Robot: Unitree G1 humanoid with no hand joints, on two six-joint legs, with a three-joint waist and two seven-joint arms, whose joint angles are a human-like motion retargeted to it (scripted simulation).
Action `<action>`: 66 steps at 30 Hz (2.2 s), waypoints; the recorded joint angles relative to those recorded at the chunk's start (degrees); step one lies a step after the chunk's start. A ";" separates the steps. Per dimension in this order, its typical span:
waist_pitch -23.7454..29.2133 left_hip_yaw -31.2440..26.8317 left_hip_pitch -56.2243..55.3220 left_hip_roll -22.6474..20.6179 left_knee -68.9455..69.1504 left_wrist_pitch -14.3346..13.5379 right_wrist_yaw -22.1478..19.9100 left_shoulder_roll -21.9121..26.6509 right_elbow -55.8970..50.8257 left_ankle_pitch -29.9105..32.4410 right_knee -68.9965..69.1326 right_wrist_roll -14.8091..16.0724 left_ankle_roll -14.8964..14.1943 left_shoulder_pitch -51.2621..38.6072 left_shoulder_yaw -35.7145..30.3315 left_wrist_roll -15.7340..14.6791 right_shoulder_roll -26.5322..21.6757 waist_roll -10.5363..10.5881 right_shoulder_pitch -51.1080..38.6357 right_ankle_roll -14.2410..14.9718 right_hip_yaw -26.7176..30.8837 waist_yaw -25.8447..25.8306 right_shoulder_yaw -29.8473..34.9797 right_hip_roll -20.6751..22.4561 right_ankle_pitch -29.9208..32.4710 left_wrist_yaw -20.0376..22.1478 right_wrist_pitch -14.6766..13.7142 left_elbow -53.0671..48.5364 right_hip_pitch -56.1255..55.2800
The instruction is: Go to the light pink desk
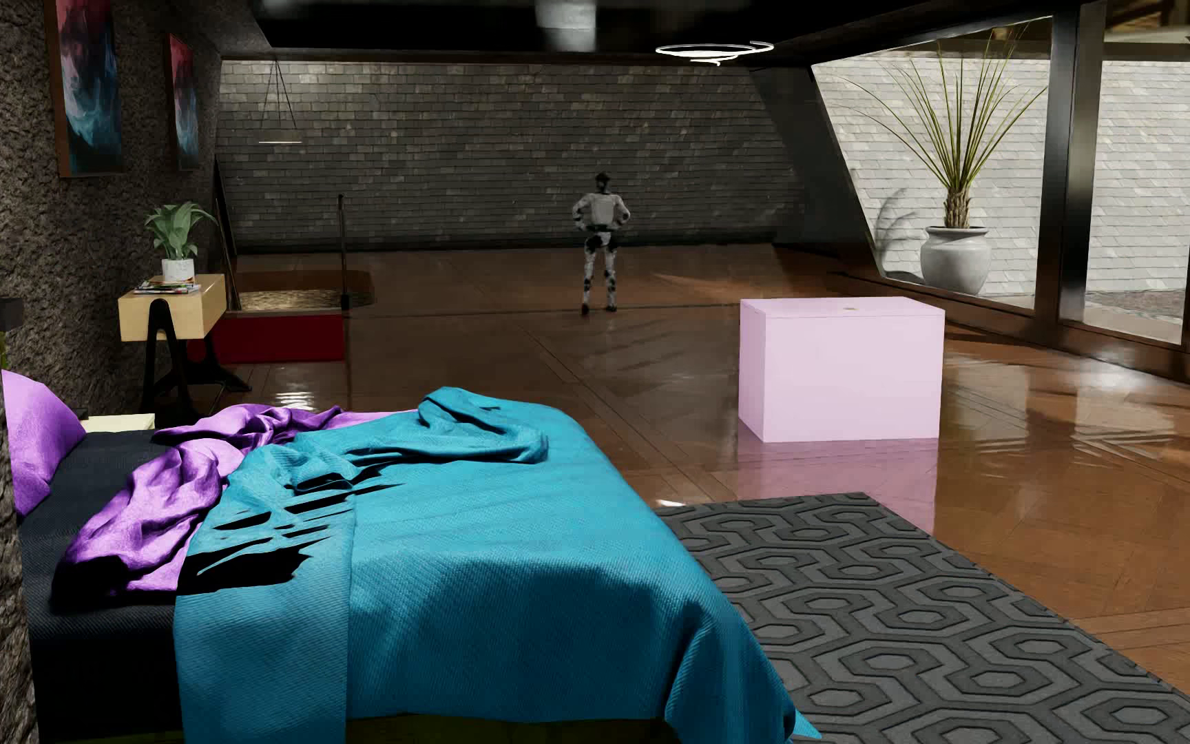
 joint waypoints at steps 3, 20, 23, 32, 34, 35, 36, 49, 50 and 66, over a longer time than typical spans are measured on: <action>-0.79 8.48 4.29 5.13 -8.80 -1.37 -0.01 -2.01 -0.47 -3.25 -2.84 0.94 8.48 -0.74 0.47 0.62 -0.55 0.34 -0.06 1.17 3.26 0.27 -0.66 1.51 1.71 -1.18 0.34 1.11 1.30; 3.82 48.68 -1.46 7.79 -20.65 -4.86 0.00 -5.72 3.10 -0.08 -7.75 -4.07 16.52 1.53 2.36 1.48 -6.02 -9.55 -1.09 4.53 -11.75 3.69 1.92 -11.33 4.64 1.80 1.00 0.26 -14.46; 4.40 54.82 -3.00 11.39 -19.11 -4.60 -0.01 -6.02 1.73 0.01 1.53 -5.78 16.77 0.69 1.42 1.62 -9.24 -9.98 2.43 2.23 -25.92 3.22 0.99 -17.79 5.34 1.26 1.26 1.30 -11.29; 1.37 74.55 2.88 20.35 -19.02 -4.77 0.02 -5.21 2.01 1.99 13.61 3.30 16.31 1.60 3.03 -2.49 -7.81 -10.73 2.22 -6.54 -44.34 2.73 2.32 -29.97 -4.14 -1.50 2.37 0.38 12.33; 0.37 80.39 5.62 21.87 -20.19 -5.17 -1.05 -5.31 3.33 3.56 8.05 6.32 15.73 0.71 4.52 -1.88 -7.34 -11.11 1.26 2.02 -51.24 3.20 3.78 -29.63 -0.37 -2.58 2.05 -0.28 16.48; 0.15 82.65 7.24 23.01 -21.01 -5.49 0.01 -5.30 3.53 4.58 5.58 7.56 15.20 0.42 5.09 -1.38 -6.75 -11.08 0.63 4.88 -47.63 2.93 4.41 -27.64 -0.70 -2.57 2.40 -0.42 15.72; -0.10 84.67 8.76 24.69 -21.66 -5.89 0.04 -5.21 3.27 5.75 3.62 8.13 14.59 -0.05 5.07 -0.96 -5.77 -10.83 0.10 5.52 -45.14 2.75 4.50 -25.26 -0.09 -2.04 2.85 -0.13 15.26; -0.48 41.79 -2.36 35.80 -1.13 0.25 0.08 -4.12 0.80 -3.01 -0.38 7.16 11.74 7.21 10.02 0.87 -5.01 -0.37 -1.17 -5.30 -18.17 1.15 5.50 6.56 -6.27 2.06 1.93 1.96 11.35; -0.21 39.74 -3.63 33.12 0.75 -0.25 0.04 -4.15 0.64 -3.20 -0.02 6.93 12.02 8.41 11.60 1.94 -5.36 0.09 -0.91 -5.84 -15.05 1.15 6.10 7.78 -6.52 1.78 2.25 2.53 11.06; 2.81 15.43 -10.98 -0.14 -24.55 -4.85 0.01 -1.60 -0.26 12.56 -0.20 4.31 8.43 1.03 2.00 0.98 -3.47 1.43 2.53 -10.75 35.53 -0.49 1.55 27.31 -5.38 -2.38 1.35 0.60 21.47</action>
